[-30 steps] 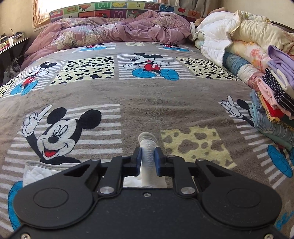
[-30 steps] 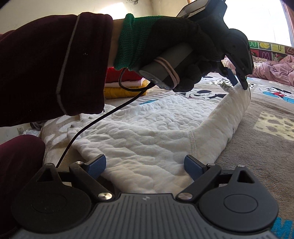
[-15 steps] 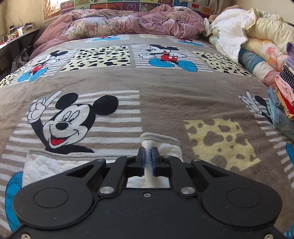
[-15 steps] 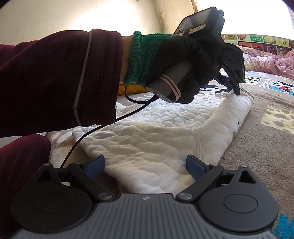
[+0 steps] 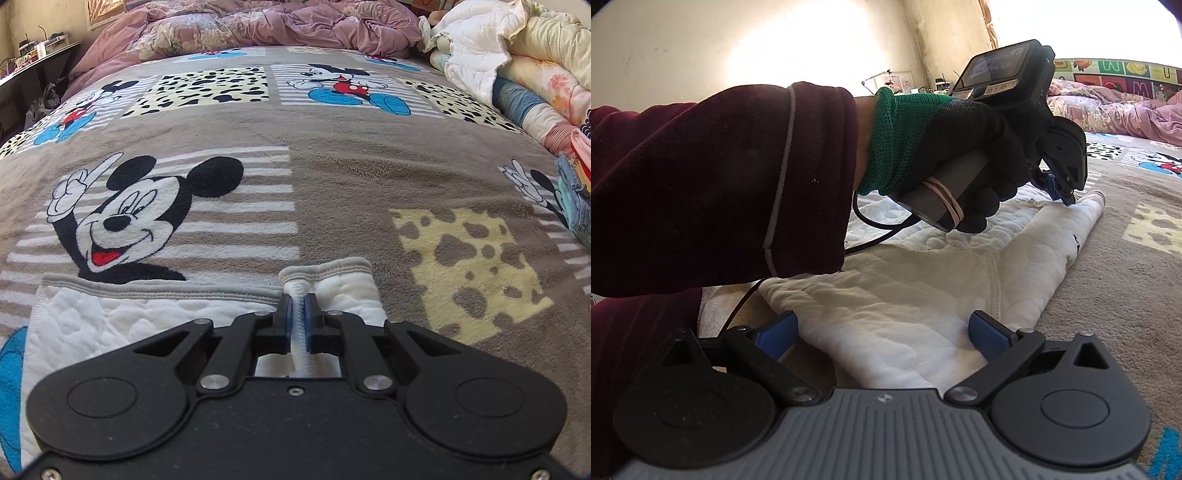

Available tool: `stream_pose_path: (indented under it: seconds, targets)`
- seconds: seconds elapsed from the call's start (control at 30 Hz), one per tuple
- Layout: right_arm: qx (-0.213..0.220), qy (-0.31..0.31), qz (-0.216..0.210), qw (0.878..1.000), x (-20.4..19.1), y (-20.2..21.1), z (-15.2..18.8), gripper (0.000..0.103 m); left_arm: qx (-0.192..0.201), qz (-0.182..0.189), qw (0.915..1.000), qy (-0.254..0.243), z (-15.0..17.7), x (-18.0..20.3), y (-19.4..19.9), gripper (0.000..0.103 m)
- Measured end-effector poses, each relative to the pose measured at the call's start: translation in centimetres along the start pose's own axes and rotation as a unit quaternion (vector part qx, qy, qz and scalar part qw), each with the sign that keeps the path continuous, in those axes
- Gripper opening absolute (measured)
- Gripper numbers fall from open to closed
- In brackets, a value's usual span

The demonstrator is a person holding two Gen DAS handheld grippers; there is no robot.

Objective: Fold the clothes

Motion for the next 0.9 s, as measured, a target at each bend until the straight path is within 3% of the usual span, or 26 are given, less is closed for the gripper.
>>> stream_pose_path:
  seconds: [0.5,0.9]
  targets:
    - [-0.002,0.001,0.001,1.0,-0.57,0.56,-0.64,0.1,0.012,0.007,0.9995,0.028,0.95,-0.61,-0.55,0.009]
    - [-0.001,-0.001,0.0,1.0,-0.68,0.35,-0.69,0.1,0.0,-0.008,0.9999,0.011,0.36,-0.13,0.06,0.01]
Point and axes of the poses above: each gripper's, at about its wrist camera, not at the fingertips, and y roughly against the way its jaws point, x to its right, z to its underside, the point moved 2 cm from there along -y, roughly the way its jaws point, and after that the axes turned 8 degrees about -z, right-handed, at the moved point
